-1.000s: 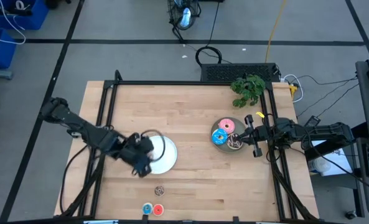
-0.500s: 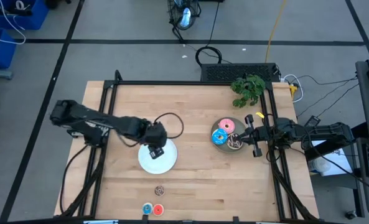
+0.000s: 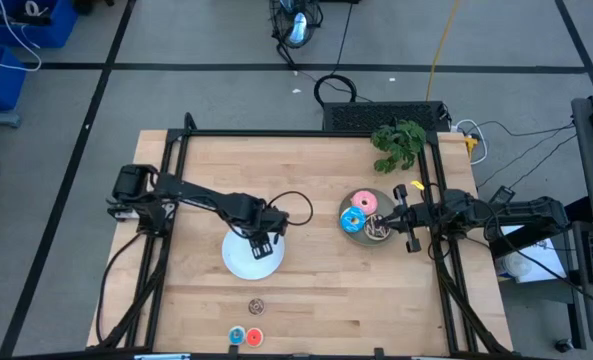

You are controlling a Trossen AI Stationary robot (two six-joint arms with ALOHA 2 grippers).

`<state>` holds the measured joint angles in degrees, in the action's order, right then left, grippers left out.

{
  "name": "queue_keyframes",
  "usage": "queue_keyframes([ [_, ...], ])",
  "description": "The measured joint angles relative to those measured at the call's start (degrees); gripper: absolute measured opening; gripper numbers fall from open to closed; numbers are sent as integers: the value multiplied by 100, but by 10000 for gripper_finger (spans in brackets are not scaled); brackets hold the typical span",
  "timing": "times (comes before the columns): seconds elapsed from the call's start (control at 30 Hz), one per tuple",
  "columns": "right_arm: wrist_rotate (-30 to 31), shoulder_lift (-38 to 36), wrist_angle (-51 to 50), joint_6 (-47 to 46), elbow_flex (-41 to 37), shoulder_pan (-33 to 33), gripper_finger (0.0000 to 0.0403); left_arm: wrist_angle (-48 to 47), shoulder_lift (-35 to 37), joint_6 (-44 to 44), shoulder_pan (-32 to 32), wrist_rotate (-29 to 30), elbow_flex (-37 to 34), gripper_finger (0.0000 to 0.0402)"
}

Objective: Pick & Place donuts
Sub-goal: Put the small white donut on the white plate

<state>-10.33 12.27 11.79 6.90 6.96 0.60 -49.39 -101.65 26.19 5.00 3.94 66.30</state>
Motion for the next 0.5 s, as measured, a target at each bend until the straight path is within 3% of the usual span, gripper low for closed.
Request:
queue_keyframes([
  [0.5, 0, 0, -5, 2, 0, -1, 0, -30, -50, -8, -60, 103, 0, 177],
])
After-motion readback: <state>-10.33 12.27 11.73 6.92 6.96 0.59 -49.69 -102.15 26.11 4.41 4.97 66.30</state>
